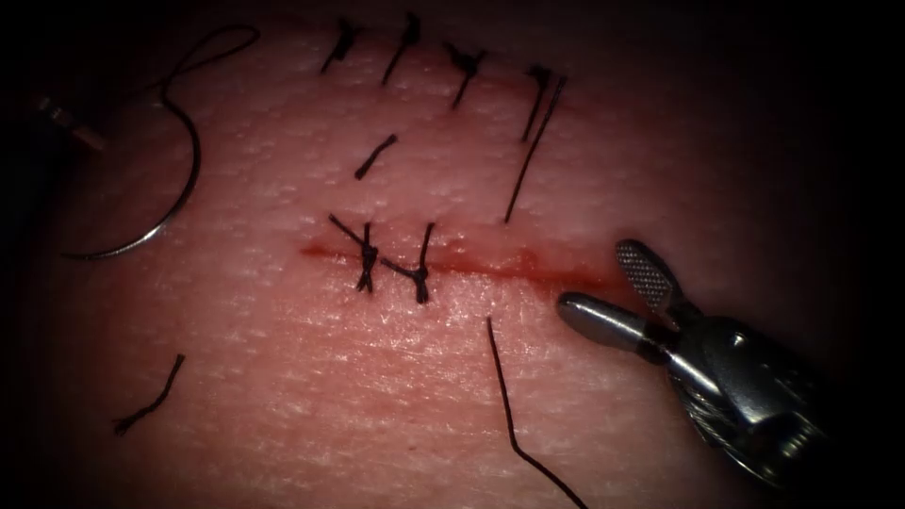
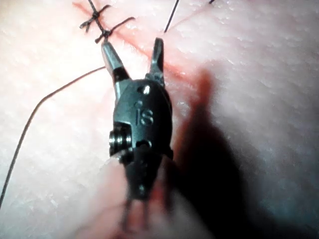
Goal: Wound Closure
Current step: Set the needle down from the left gripper.
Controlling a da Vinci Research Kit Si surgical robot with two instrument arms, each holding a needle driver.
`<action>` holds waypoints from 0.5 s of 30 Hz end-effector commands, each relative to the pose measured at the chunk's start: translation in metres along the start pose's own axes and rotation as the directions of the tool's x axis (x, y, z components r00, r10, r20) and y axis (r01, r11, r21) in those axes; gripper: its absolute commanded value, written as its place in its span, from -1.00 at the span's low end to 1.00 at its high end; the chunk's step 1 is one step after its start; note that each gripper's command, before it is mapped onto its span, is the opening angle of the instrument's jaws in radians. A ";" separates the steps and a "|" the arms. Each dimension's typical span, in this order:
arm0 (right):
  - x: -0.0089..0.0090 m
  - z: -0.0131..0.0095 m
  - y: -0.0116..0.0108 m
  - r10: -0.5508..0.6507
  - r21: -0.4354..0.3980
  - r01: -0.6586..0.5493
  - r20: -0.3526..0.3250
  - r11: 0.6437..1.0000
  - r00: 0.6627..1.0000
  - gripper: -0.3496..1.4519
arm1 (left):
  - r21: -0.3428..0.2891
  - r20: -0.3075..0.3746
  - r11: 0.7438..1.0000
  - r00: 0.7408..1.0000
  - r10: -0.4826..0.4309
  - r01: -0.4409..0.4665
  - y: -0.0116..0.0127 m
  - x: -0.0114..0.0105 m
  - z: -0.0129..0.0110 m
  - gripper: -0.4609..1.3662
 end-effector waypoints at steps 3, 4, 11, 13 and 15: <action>0.0000 0.0000 0.0000 -0.005 0.005 0.005 0.001 1.000 1.000 0.72 | 0.012 -0.043 0.999 0.999 -0.030 0.030 -0.0007 0.0008 -0.0013 0.25; 0.0000 0.0000 0.0000 -0.005 0.005 0.005 0.001 1.000 1.000 0.72 | 0.002 -0.056 0.999 0.998 -0.032 0.033 -0.0007 0.0010 -0.0017 0.25; 0.0000 0.0002 -0.0001 -0.011 0.006 0.011 0.004 1.000 1.000 0.72 | -0.054 -0.005 0.998 1.000 0.021 -0.022 -0.0001 0.0026 -0.0043 0.28; 0.0000 0.0002 -0.0002 -0.011 0.009 0.011 0.004 1.000 1.000 0.72 | -0.074 0.082 0.996 0.995 0.051 -0.045 0.0000 0.0028 -0.0046 0.29; 0.0000 0.0002 -0.0002 -0.011 0.009 0.011 0.004 1.000 1.000 0.72 | -0.076 0.099 0.996 0.993 0.056 -0.048 -0.0001 0.0029 -0.0048 0.30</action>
